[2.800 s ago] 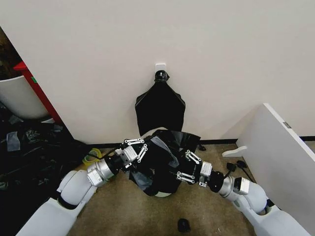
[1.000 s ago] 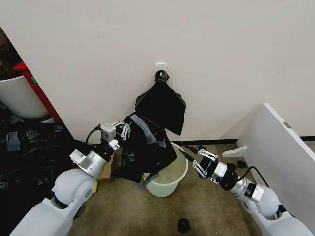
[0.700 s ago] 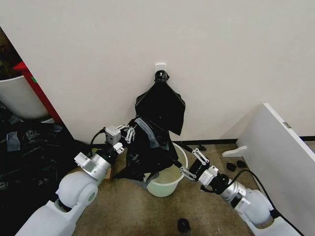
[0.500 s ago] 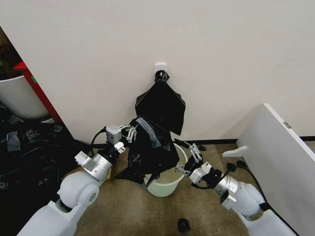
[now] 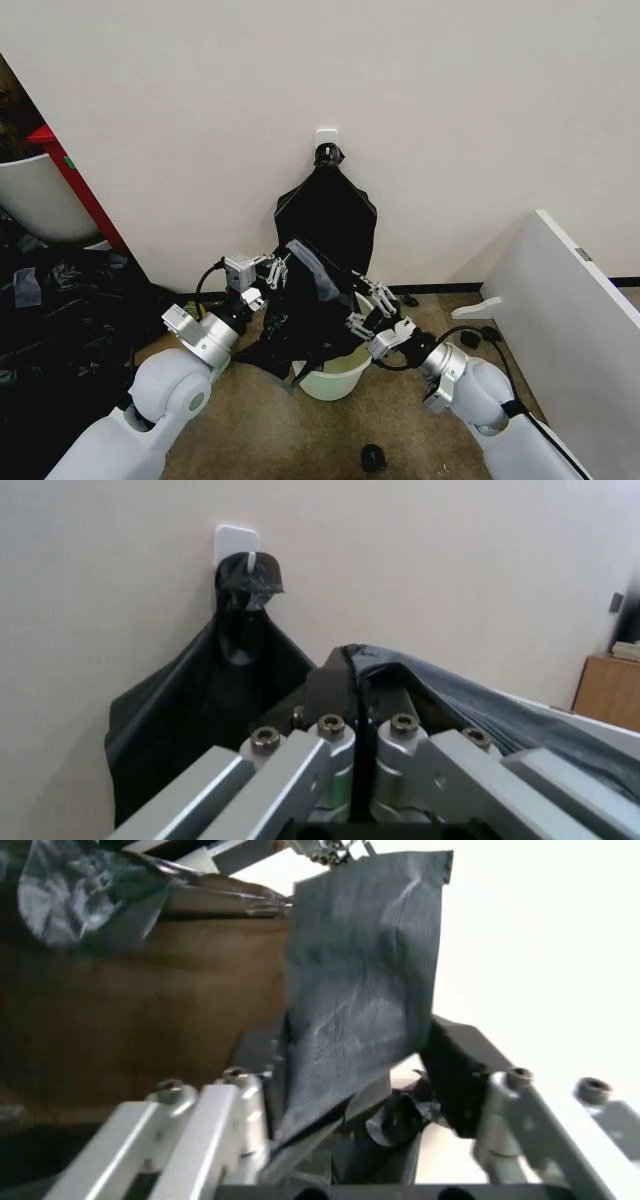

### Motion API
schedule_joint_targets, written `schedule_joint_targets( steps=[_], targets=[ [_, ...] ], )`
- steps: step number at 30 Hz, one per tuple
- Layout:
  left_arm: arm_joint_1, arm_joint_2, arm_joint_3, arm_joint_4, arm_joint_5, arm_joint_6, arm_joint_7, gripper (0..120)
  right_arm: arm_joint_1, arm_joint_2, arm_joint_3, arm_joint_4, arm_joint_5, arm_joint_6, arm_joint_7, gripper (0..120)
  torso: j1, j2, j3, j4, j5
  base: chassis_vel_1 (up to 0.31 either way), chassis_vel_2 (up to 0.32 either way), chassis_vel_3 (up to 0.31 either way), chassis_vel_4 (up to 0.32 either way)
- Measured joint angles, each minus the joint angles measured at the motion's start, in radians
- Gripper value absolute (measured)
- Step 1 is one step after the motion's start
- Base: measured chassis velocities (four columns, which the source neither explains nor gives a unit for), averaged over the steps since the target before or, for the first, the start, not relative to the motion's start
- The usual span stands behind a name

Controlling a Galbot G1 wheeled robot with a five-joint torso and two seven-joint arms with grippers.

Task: Place the garbage bag over the trash bin.

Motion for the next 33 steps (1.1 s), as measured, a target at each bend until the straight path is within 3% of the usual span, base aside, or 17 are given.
schedule_joint_targets(
  steps=[5, 8, 9, 11, 15, 16, 17, 19, 21, 22, 25, 26, 27, 28, 31, 33],
  targets=[
    [-0.004, 0.0, 0.0, 0.003, -0.006, 0.004, -0.002, 0, -0.026, -0.001, 0.001, 0.015, 0.006, 0.0, 0.014, 25, 0.0, 0.0, 0.0, -0.0001, 0.0001, 0.0, 0.0, 0.0, 0.0],
    [-0.006, 0.0, 0.003, 0.009, -0.005, 0.005, -0.002, 0, -0.037, -0.007, -0.007, 0.029, 0.098, 0.004, -0.023, 10, 0.0, 0.0, 0.0, 0.0, 0.0, 0.0, 0.0, 0.0, 0.0],
    [-0.006, 0.0, 0.003, 0.009, -0.005, 0.005, -0.002, 0, -0.037, -0.007, -0.007, 0.029, 0.098, 0.004, -0.023, 10, 0.0, 0.0, 0.0, 0.0, 0.0, 0.0, 0.0, 0.0, 0.0],
    [-0.007, -0.001, 0.007, 0.016, 0.002, 0.005, -0.001, 0, -0.049, -0.017, -0.027, 0.043, 0.242, -0.009, -0.071, 0, 0.0, 0.0, 0.0, -0.0001, 0.0001, 0.0, 0.0, 0.0, 0.0],
    [-0.007, 0.003, 0.01, 0.04, 0.044, -0.01, 0.003, 0, -0.061, -0.036, -0.068, 0.074, 0.504, -0.07, -0.098, 0, 0.0, 0.0, 0.0, -0.0001, 0.0001, 0.0, 0.0, 0.0, 0.0],
    [-0.007, 0.008, 0.01, 0.058, 0.071, -0.026, 0.011, 6, -0.061, -0.045, -0.089, 0.099, 0.636, -0.125, -0.081, 0, 0.0, 0.0, 0.0, 0.0, 0.0, 0.0, 0.0, 0.0, 0.0],
    [-0.007, 0.008, 0.01, 0.058, 0.071, -0.026, 0.011, 6, -0.061, -0.045, -0.089, 0.099, 0.636, -0.125, -0.081, 0, 0.0, 0.0, 0.0, 0.0, 0.0, 0.0, 0.0, 0.0, 0.0],
    [-0.005, 0.019, 0.007, 0.08, 0.083, -0.052, 0.029, 15, -0.05, -0.059, -0.107, 0.143, 0.836, -0.229, -0.022, 0, 0.0, 0.0, 0.0, -0.0001, -0.0002, 0.0, 0.0, 0.0, 0.0],
    [-0.002, 0.028, 0.003, 0.087, 0.08, -0.065, 0.047, 21, -0.036, -0.065, -0.106, 0.162, 0.922, -0.282, 0.012, 0, 0.0, 0.0, 0.0, -0.0001, -0.0002, 0.0, 0.0, 0.0, 0.0],
    [0.005, 0.04, -0.007, 0.093, 0.067, -0.085, 0.089, 28, -0.015, -0.072, -0.095, 0.176, 0.999, -0.33, 0.049, 0, 0.0, 0.0, 0.0, 0.0, 0.0, 0.0, 0.0, 0.0, 0.0],
    [0.015, 0.054, -0.022, 0.099, 0.044, -0.11, 0.16, 34, 0.008, -0.077, -0.078, 0.177, 1.035, -0.357, 0.081, 0, 0.0, 0.0, 0.0, 0.0001, -0.0001, 0.0, 0.0, 0.0, 0.0],
    [0.025, 0.067, -0.043, 0.111, 0.01, -0.138, 0.268, 41, 0.031, -0.079, -0.059, 0.173, 1.047, -0.378, 0.117, 0, 0.0, 0.0, 0.0, 0.0002, 0.0, 0.0, 0.0, 0.0, 0.0],
    [0.027, 0.07, -0.05, 0.116, 0.001, -0.147, 0.3, 41, 0.034, -0.079, -0.056, 0.173, 1.049, -0.382, 0.125, 0, 0.0, 0.0, 0.0, 0.0002, 0.0, 0.0, 0.0, 0.0, 0.0],
    [0.032, 0.077, -0.072, 0.132, -0.033, -0.167, 0.405, 50, 0.044, -0.078, -0.048, 0.174, 1.052, -0.401, 0.163, 0, 0.0, 0.0, 0.0, 0.0001, 0.0002, 0.0, 0.0, 0.0, 0.0],
    [0.045, 0.078, -0.086, 0.143, -0.073, -0.177, 0.51, 56, 0.051, -0.072, -0.043, 0.185, 1.053, -0.425, 0.199, 0, 0.0, 0.0, 0.0, -0.0001, 0.0002, 0.0, 0.0, 0.0, 0.0],
    [0.087, 0.07, -0.093, 0.142, -0.155, -0.171, 0.646, 69, 0.053, -0.06, -0.027, 0.206, 1.047, -0.439, 0.221, 0, 0.0, 0.0, 0.0, 0.0002, 0.0001, 0.0, 0.0, 0.0, 0.0]
  ],
)
